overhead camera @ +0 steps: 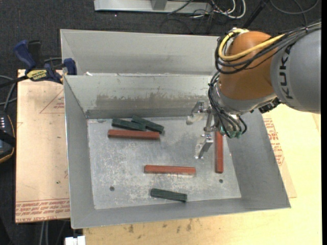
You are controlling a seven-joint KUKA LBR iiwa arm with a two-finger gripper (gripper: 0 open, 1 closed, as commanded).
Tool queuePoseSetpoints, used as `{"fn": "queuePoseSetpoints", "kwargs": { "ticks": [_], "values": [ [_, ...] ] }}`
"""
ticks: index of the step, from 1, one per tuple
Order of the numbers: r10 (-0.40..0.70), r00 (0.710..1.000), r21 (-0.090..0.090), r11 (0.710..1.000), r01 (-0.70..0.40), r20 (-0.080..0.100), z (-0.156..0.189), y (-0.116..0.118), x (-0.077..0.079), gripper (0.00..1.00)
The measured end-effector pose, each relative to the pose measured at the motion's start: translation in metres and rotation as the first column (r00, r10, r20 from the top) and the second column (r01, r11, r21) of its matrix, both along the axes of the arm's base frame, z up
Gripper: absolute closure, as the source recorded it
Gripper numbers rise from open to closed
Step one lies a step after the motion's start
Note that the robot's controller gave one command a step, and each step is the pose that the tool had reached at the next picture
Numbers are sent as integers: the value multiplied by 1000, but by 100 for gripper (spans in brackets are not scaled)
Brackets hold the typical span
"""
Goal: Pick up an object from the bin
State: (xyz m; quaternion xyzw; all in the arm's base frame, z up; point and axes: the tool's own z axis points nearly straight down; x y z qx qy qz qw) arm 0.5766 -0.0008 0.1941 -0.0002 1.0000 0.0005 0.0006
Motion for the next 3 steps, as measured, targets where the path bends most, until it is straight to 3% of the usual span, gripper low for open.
{"fn": "queuePoseSetpoints", "kwargs": {
  "ticks": [1, 2, 3],
  "values": [
    [-44, 999, 1, 999, 44, 6, -53, 0, -16, 0],
    [-112, 994, 0, 994, 112, 1, -111, -3, -59, 100],
    [-112, 994, 0, 994, 112, 1, -111, -3, -59, 100]
  ]
}}
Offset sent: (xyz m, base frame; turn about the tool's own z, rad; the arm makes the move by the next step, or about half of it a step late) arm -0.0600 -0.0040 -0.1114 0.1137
